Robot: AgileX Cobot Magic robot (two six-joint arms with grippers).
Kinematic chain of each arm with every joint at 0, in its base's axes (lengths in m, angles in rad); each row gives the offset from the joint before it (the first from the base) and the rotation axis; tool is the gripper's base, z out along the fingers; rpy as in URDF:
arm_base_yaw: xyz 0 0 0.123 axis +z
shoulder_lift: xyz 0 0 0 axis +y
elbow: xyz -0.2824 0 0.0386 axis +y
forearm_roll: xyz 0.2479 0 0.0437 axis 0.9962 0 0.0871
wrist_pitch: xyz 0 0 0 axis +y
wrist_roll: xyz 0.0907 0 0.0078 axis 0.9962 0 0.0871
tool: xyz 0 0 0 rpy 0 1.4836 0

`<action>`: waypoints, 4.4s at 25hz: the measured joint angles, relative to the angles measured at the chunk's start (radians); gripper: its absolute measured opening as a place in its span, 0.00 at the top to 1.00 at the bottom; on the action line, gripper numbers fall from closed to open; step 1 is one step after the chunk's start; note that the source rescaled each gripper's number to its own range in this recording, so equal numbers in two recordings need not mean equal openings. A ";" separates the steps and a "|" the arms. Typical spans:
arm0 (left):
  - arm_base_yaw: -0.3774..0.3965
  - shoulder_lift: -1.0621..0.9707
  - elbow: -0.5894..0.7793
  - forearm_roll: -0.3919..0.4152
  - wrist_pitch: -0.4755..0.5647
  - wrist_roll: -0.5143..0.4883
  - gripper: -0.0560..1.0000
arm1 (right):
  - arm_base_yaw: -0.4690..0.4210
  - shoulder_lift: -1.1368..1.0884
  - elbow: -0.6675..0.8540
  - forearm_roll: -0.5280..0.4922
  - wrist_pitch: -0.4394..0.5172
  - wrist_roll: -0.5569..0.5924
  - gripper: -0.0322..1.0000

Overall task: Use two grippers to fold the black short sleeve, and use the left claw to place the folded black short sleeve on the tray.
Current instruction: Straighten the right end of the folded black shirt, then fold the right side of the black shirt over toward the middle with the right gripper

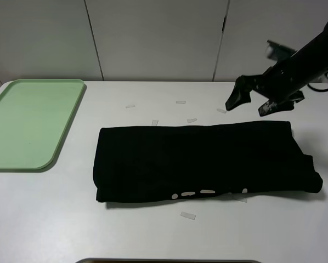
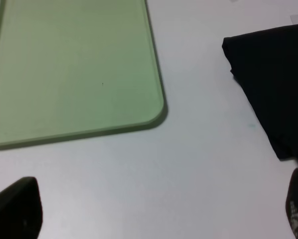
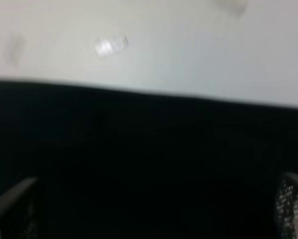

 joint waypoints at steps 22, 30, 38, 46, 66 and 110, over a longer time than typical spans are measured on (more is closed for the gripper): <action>0.000 0.000 0.000 0.000 0.001 0.000 0.02 | -0.056 0.212 -0.059 -0.106 0.150 -0.153 0.00; 0.000 0.000 0.000 0.000 0.001 0.000 0.02 | -0.056 0.212 -0.086 -0.113 0.161 -0.153 0.00; 0.000 0.000 0.000 0.000 0.001 0.000 0.02 | -0.139 0.212 -0.168 -0.183 0.209 -0.044 0.00; 0.000 0.000 0.000 0.000 0.001 0.000 0.02 | -0.250 0.212 -0.175 -0.289 0.213 0.069 0.00; 0.000 0.000 0.000 0.000 0.000 0.000 0.02 | -0.288 0.337 -0.164 -0.255 0.097 -0.006 0.00; 0.000 0.000 0.000 0.000 0.002 0.000 0.02 | 0.041 0.124 -0.124 -0.482 0.080 0.428 0.89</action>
